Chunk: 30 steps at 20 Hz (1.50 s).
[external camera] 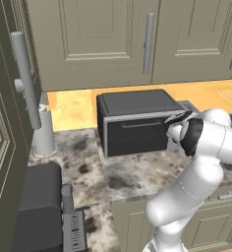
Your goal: Pick up the bagel from the plate, place it on the toaster oven rack, close the door, and set the timer.
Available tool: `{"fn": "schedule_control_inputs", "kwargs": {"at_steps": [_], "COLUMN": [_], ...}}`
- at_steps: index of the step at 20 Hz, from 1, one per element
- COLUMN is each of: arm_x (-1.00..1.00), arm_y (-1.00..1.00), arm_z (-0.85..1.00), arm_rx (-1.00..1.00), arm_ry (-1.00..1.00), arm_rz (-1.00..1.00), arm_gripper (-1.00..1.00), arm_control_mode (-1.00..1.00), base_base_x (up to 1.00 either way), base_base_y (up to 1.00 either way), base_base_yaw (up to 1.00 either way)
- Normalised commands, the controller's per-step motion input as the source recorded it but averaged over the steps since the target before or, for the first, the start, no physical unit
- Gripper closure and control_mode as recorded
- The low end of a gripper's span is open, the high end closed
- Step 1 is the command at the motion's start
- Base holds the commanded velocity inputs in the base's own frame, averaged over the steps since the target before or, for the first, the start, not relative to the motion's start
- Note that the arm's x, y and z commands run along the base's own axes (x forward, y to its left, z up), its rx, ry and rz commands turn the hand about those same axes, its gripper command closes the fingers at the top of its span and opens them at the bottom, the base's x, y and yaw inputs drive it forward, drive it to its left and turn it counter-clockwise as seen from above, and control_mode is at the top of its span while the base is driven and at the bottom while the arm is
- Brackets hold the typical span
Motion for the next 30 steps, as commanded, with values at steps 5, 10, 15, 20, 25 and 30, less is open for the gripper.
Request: {"fn": "schedule_control_inputs", "kwargs": {"at_steps": [5, 10, 15, 20, 25, 30], "arm_x": [-0.05, -0.03, 0.0, -0.01, -0.05, -0.05], "arm_y": [-0.69, -0.56, -0.43, -0.43, -0.42, -0.47], "arm_z": [-0.95, -0.89, -0.8, -0.79, -0.76, -0.75], "arm_rx": [0.59, 0.64, 0.68, 0.69, 0.69, 0.67], "arm_ry": [0.68, 0.67, 0.65, 0.65, 0.65, 0.65], "arm_rz": [0.27, 0.31, 0.35, 0.35, 0.35, 0.33], "arm_gripper": [1.0, 1.0, 1.0, 1.0, 1.0, 1.0], "arm_control_mode": [-1.0, -1.0, -1.0, -1.0, -1.0, -1.0], "base_base_x": [0.0, 0.0, 0.0, 0.0, 0.0, 0.0], "base_base_y": [0.0, 0.0, 0.0, 0.0, 0.0, 0.0], "base_base_yaw": [0.0, 0.0, 0.0, 0.0, 0.0, 0.0]}}
